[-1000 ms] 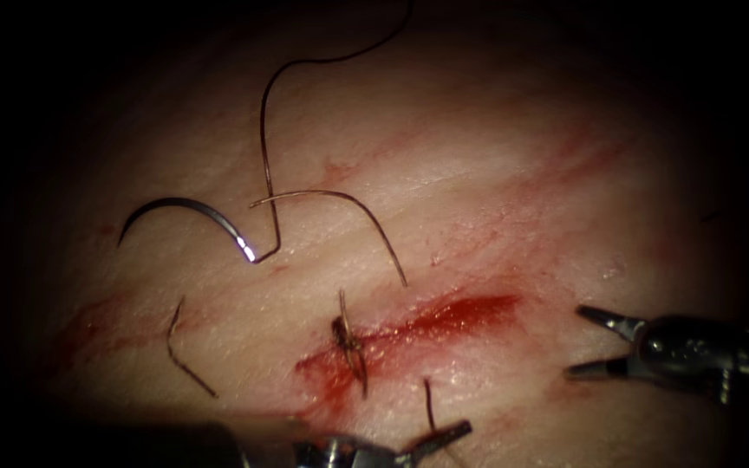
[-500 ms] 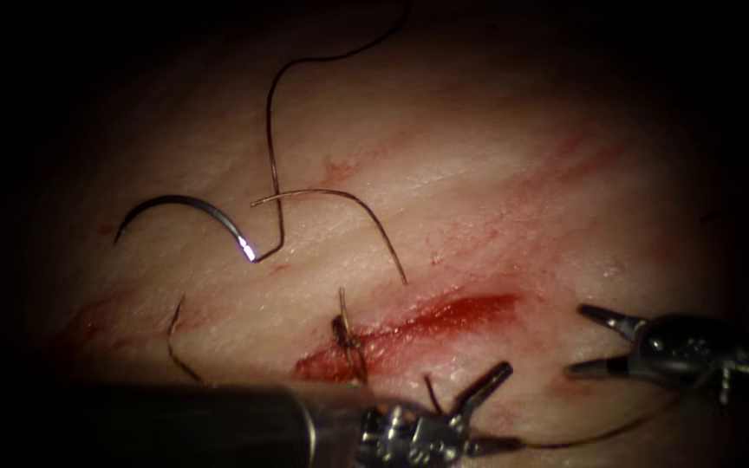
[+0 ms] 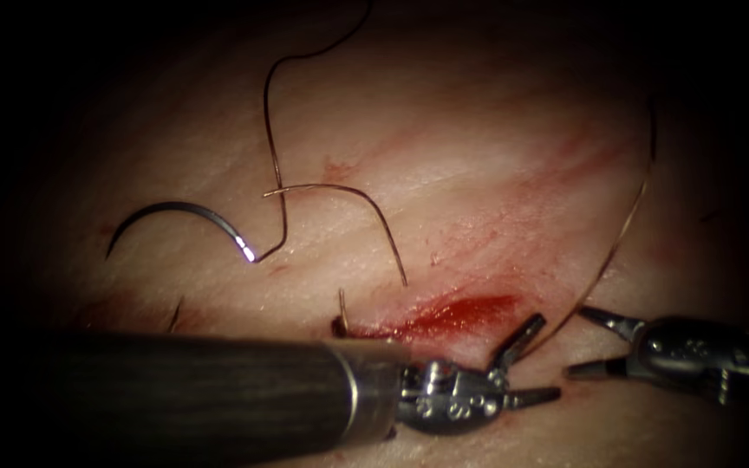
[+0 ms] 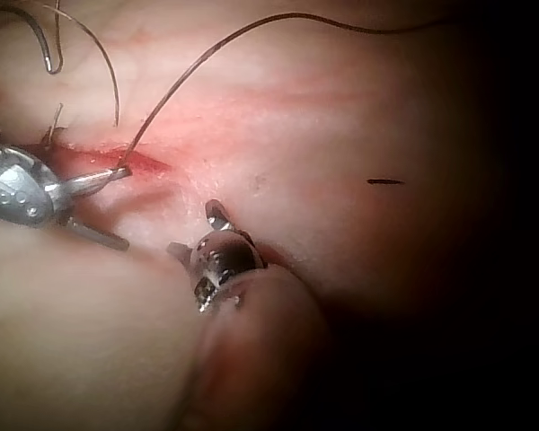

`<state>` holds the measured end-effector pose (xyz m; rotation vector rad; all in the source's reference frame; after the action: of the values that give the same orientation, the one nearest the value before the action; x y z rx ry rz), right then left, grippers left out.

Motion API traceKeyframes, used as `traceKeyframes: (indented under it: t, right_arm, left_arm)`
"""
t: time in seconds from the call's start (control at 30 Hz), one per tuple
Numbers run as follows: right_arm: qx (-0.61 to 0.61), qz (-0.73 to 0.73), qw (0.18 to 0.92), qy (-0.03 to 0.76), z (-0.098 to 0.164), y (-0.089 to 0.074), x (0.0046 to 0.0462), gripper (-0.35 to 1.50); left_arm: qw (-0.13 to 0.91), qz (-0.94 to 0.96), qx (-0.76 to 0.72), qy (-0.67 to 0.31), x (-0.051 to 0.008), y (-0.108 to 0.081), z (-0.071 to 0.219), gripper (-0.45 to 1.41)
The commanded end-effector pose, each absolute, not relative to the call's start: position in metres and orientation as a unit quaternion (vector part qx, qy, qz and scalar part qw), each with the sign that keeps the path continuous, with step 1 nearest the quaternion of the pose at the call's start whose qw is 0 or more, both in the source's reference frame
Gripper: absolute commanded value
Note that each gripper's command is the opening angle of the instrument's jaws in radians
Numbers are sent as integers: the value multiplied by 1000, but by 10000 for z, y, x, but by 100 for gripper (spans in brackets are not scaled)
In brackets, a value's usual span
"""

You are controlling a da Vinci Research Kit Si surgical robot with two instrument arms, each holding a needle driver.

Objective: Wound Closure

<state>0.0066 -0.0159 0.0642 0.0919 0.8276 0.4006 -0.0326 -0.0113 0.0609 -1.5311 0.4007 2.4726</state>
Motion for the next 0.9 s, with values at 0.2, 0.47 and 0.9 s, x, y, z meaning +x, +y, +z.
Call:
traceKeyframes:
  t: [0.2,0.47,0.9]
  right_arm:
    - [45,196,894,400,652,-167,75,143]
    - [40,198,891,405,654,-170,78,143]
    - [39,199,892,405,655,-172,80,143]
  left_arm:
    - [122,830,-533,109,-328,-103,574,74]
    - [146,817,-552,84,-332,-78,539,71]
    - [185,800,-569,39,-328,-64,527,71]
